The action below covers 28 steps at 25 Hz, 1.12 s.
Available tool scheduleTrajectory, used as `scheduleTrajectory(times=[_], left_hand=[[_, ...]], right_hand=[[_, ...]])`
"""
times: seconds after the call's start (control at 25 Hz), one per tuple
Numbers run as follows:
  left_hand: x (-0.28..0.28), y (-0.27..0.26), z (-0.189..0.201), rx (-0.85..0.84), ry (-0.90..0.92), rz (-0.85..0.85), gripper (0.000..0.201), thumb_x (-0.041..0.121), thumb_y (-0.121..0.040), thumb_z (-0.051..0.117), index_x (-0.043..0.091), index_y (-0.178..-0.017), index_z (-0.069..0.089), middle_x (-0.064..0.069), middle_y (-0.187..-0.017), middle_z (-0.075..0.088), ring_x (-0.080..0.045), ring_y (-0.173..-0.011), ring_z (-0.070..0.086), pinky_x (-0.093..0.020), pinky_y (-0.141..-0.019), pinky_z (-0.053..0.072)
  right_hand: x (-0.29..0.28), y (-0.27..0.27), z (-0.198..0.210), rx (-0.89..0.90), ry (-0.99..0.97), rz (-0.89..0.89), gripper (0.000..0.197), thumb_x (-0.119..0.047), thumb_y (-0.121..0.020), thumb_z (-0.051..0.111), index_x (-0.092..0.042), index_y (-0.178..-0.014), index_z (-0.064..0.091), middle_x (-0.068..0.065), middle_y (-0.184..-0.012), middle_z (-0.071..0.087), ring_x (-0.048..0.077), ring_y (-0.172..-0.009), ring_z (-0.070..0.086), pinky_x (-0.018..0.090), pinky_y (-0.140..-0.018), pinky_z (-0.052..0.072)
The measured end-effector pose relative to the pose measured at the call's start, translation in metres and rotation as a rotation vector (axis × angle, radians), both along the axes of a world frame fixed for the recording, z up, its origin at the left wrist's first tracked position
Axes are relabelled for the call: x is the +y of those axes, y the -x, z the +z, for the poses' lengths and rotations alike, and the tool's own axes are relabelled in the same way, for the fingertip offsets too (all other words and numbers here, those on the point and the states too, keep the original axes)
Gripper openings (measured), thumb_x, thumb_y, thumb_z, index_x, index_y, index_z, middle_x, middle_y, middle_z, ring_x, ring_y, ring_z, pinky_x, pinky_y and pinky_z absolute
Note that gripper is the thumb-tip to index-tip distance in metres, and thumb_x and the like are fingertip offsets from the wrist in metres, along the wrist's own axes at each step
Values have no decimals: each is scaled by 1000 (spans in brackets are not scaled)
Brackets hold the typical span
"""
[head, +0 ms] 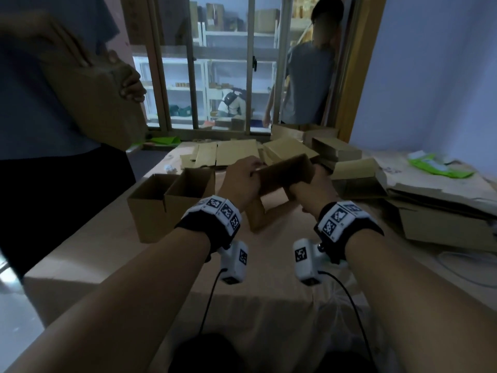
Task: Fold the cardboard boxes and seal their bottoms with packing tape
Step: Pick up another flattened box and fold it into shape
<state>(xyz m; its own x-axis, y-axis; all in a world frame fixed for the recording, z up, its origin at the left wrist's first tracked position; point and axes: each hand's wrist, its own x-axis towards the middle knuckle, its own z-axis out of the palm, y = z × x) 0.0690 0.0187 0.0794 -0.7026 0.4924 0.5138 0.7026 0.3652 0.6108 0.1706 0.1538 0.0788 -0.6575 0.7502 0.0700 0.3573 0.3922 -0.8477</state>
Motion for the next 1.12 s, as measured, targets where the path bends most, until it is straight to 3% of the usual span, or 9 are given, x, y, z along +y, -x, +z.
scheduleTrajectory(times=[0.16,0.24,0.36,0.44,0.56,0.68,0.8,0.92,1.12], left_hand=[[4,18,21,-36,-64,90,28,-4,-90,52,17,-94,70,-7,-109,67,-18,-90,63,-16,-55,50],[8,25,34,-66,-31,91,25,-1,-90,54,16,-88,73,-5,-105,65,-19,-90,63,-15,-46,48],[9,34,39,-133,15,99,23,5,-91,53,7,-89,76,-8,-98,69,-23,-88,64,-34,-67,59],[6,43,27,-210,-22,182,23,11,-90,55,5,-90,77,-12,-96,72,-24,-88,66,-30,-70,51],[-7,52,15,-414,-192,233,22,12,-88,57,4,-93,77,-14,-97,73,-29,-91,67,-28,-69,45],[-17,49,14,-546,-207,247,26,15,-92,57,13,-114,71,-11,-111,70,-28,-106,65,-30,-83,48],[-19,55,11,-644,-419,205,26,17,-88,59,8,-109,71,-14,-111,70,-31,-106,66,-23,-67,45],[-14,60,2,-510,-250,264,28,20,-84,60,2,-100,72,-17,-109,72,-34,-105,67,-22,-58,41],[-11,64,5,-501,-238,223,26,18,-82,61,0,-97,72,-20,-105,72,-38,-102,67,-24,-63,44]], right_hand=[[-7,-2,26,-241,-165,-71,87,-52,-67,57,-21,-144,32,15,-139,44,40,-124,44,52,-101,41],[-15,0,40,-254,-165,-33,76,-55,-69,52,-18,-134,45,14,-124,50,36,-109,52,49,-93,45],[-17,3,44,-292,-134,117,47,-50,-79,45,-17,-110,60,6,-105,55,27,-84,55,37,-76,45],[-18,-6,35,-307,-118,173,39,-37,-92,46,-18,-126,52,9,-125,52,31,-103,54,37,-90,44],[-13,-15,15,-243,-5,316,69,-23,-95,57,-30,-152,20,10,-147,41,32,-127,46,42,-97,45],[-9,-5,6,-102,64,337,72,-35,-91,66,-37,-151,25,2,-152,36,29,-130,43,48,-96,46],[-10,3,-7,35,129,308,67,-35,-87,71,-39,-143,35,-2,-146,40,23,-120,45,54,-91,48],[-10,9,-25,145,206,309,61,-29,-86,72,-37,-137,39,2,-137,47,27,-119,50,45,-78,50],[2,18,-25,100,-60,312,58,-34,-82,74,-36,-132,46,-4,-138,47,21,-119,50,48,-93,50]])
